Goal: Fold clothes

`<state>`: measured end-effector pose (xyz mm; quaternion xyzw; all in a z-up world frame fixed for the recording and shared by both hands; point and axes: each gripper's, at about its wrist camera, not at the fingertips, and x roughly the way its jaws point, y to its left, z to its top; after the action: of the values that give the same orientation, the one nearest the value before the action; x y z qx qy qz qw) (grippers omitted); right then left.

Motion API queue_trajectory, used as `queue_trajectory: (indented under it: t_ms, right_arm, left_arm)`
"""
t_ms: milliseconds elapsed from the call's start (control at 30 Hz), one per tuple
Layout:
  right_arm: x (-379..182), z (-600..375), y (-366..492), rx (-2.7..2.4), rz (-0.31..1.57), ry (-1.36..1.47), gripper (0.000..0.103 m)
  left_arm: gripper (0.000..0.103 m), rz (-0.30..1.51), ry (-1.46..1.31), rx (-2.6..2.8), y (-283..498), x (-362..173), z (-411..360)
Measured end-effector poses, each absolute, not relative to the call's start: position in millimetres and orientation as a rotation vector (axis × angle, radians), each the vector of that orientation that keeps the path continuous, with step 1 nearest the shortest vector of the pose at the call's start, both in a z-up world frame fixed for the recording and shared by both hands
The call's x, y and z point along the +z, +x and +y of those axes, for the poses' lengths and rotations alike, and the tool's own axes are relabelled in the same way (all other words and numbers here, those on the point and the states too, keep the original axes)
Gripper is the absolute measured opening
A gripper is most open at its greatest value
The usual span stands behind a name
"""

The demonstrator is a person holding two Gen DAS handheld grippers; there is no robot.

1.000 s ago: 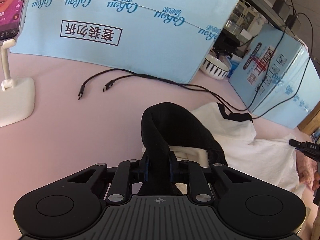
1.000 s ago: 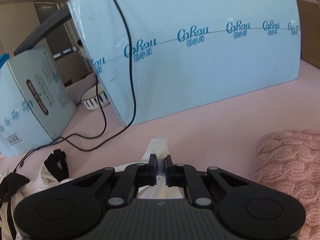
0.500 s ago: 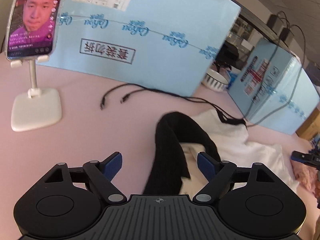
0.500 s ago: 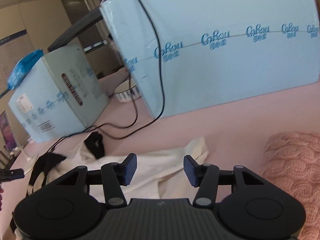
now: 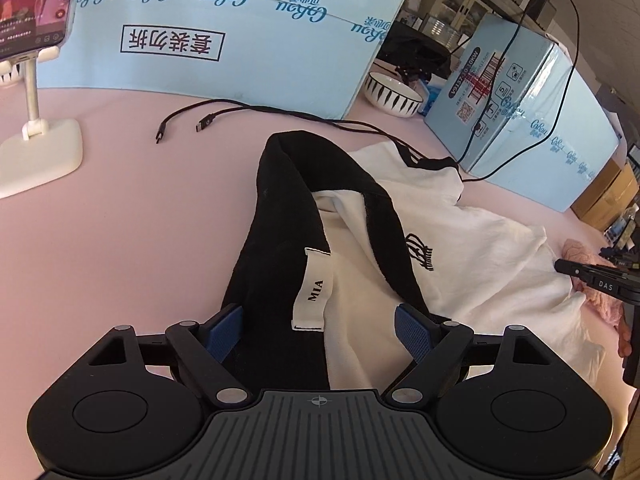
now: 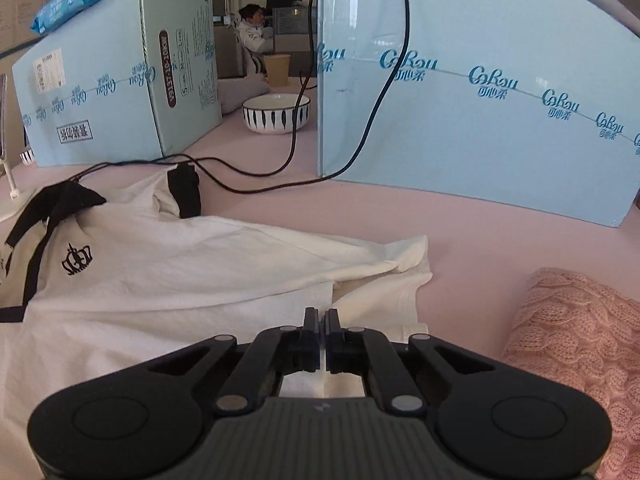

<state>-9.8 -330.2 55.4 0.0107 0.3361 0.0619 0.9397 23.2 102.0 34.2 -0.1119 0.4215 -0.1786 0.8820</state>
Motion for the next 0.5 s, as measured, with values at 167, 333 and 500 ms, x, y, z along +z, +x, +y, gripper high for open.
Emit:
queue_trajectory:
  t_ms: [167, 333, 500]
  right_arm:
    - [65.6, -347.6, -37.5, 0.034, 0.648, 0.036, 0.0]
    - [32.0, -371.0, -34.1, 0.018, 0.794, 0.116, 0.001]
    - [37.4, -390.4, -38.9, 0.12, 0.75, 0.293, 0.012]
  left_arm:
    - [0.085, 0.88, -0.229, -0.359, 20.5, 33.9, 106.3]
    - [0.085, 0.876, -0.257, -0.355, 20.8, 33.1, 109.8]
    - [0.085, 0.884, -0.302, -0.36, 19.4, 38.5, 114.5]
